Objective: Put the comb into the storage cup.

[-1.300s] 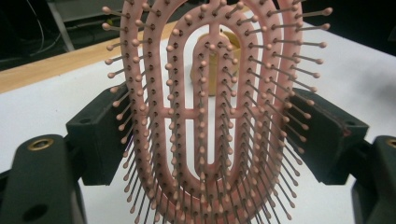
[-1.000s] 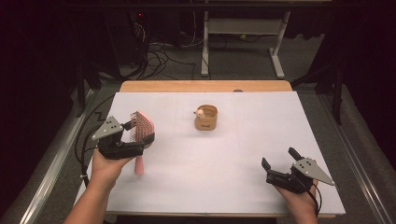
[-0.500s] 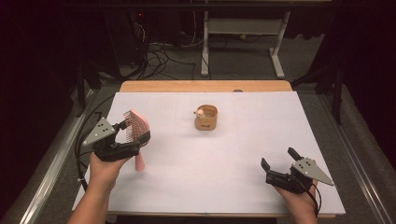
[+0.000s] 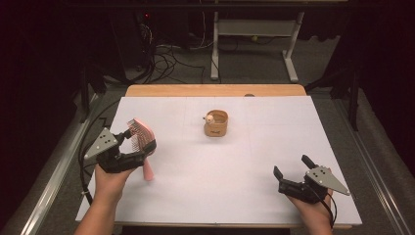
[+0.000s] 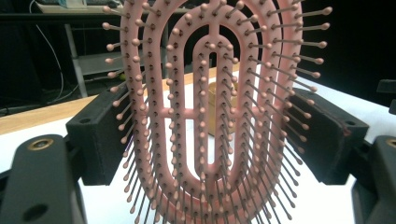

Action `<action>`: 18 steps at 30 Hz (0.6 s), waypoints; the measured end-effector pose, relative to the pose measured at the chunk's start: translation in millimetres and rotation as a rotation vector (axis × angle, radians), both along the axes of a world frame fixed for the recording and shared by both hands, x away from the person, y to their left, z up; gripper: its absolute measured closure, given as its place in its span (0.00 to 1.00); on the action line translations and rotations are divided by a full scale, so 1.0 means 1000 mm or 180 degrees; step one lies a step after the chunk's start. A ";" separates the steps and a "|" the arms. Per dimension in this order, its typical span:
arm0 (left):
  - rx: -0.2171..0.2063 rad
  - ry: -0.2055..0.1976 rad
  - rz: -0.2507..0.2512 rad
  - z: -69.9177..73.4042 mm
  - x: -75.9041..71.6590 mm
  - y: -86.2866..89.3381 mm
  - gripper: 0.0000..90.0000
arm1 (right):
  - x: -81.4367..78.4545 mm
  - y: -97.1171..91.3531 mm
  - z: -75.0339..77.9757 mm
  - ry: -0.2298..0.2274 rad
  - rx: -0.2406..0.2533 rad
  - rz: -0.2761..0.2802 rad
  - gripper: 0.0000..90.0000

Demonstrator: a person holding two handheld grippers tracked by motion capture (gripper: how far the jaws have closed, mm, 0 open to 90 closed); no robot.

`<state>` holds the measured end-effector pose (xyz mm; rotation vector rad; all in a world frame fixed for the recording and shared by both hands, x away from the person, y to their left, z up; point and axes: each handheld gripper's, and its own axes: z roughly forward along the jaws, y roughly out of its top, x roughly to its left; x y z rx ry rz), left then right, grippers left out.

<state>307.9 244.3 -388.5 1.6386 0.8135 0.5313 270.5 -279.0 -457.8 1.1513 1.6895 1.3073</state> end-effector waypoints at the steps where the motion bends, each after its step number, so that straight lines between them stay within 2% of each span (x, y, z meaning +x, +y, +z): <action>1: -0.0009 -0.0001 -0.0009 -0.001 0.000 0.000 0.22 | 0.000 0.000 0.000 0.0000 -0.0002 0.0000 0.00; 18: -0.0031 -0.0123 -0.0053 0.001 -0.002 -0.008 0.22 | 0.000 0.000 -0.001 0.0004 -0.0018 -0.0011 0.00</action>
